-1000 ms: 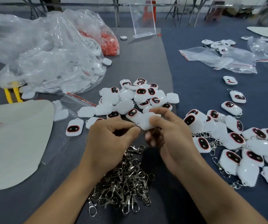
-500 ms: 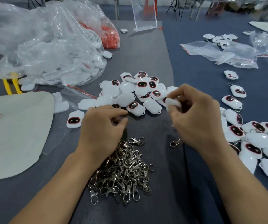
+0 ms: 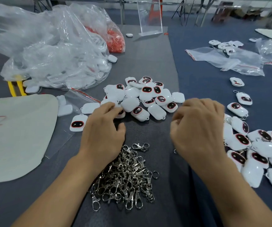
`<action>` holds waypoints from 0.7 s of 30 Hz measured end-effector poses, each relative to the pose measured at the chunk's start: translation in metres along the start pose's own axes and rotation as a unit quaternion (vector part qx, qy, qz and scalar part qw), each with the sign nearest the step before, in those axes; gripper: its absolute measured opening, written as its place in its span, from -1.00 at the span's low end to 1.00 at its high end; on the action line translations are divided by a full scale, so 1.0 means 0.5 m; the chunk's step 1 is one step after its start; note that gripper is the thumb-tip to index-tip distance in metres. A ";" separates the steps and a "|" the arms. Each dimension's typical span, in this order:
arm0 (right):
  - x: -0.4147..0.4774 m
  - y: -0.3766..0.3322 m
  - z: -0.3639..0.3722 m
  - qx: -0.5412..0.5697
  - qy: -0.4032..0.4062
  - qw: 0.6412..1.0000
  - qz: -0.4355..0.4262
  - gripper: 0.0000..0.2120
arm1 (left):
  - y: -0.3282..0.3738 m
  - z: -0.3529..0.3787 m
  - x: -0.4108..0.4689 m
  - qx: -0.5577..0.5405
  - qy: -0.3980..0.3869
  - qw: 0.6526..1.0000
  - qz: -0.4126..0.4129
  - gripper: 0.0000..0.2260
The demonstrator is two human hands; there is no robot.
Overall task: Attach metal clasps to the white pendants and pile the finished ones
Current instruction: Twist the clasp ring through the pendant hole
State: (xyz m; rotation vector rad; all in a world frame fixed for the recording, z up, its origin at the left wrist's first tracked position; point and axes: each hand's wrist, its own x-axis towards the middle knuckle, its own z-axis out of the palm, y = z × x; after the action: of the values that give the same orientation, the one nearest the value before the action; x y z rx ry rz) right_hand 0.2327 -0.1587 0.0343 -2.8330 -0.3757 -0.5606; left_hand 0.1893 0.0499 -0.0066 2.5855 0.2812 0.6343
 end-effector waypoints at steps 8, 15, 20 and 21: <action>0.027 -0.039 0.052 -0.024 -0.126 0.992 -0.011 -0.37 | 0.008 -0.006 0.001 0.024 -0.024 0.999 -0.028 -0.45; 0.008 -0.064 0.072 0.070 -0.133 0.983 -0.110 -0.51 | 0.000 -0.009 0.005 -0.047 -0.105 0.993 -0.003 -0.36; 0.006 -0.067 0.065 0.120 -0.099 0.979 -0.129 -0.69 | 0.014 -0.027 0.005 -0.120 -0.039 0.992 -0.003 -0.41; 0.006 -0.064 0.059 0.108 -0.088 0.984 -0.112 -0.68 | 0.020 -0.033 0.003 -0.122 -0.008 0.992 0.000 -0.45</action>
State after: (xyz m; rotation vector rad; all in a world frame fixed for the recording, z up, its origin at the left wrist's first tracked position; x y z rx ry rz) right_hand 0.2362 -0.1199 0.0143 -2.6533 -0.7472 -0.2878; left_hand 0.1837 0.0479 0.0119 2.3541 0.1864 0.6083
